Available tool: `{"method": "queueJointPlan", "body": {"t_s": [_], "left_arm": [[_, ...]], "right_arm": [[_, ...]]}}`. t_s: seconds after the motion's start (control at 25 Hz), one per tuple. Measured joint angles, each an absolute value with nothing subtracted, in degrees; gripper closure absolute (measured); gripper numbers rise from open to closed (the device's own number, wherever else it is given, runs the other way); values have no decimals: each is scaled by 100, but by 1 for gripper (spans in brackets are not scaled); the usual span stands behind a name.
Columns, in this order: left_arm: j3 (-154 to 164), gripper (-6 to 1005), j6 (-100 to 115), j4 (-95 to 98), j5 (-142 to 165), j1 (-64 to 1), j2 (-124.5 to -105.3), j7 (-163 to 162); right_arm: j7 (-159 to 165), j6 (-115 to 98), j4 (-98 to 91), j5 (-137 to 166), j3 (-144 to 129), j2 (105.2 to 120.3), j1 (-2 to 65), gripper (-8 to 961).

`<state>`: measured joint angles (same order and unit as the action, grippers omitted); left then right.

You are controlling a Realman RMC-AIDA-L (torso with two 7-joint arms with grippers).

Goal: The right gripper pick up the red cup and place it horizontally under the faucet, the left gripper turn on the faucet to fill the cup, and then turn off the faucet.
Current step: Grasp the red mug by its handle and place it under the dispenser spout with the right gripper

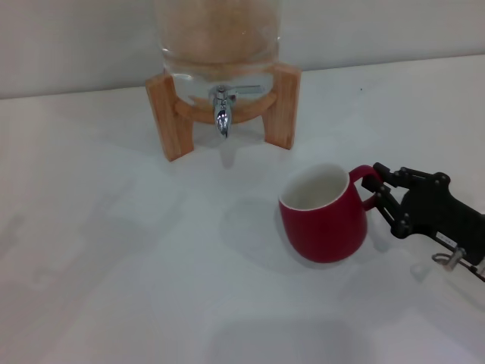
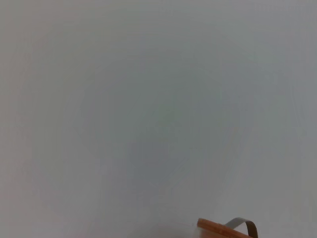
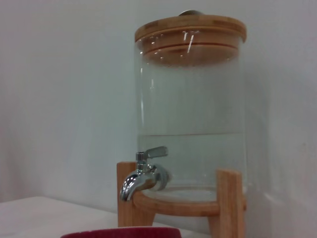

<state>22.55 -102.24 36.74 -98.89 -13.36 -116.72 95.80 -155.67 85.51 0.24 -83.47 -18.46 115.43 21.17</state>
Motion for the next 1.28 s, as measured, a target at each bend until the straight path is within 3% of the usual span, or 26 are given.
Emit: {"method": "queueJointPlan", "body": {"t_s": [0.44, 1.28], "left_arm": [[2254, 125, -10239, 3674, -9887, -1310, -11672, 9580], [2266, 125, -10255, 3674, -9869, -1300, -11669, 9580]], "right_arm": [[-15851, 8088, 363, -8341, -1890, 11623, 2620, 802], [-15816, 7497, 580, -8383, -1836, 11619, 3033, 803]]}}
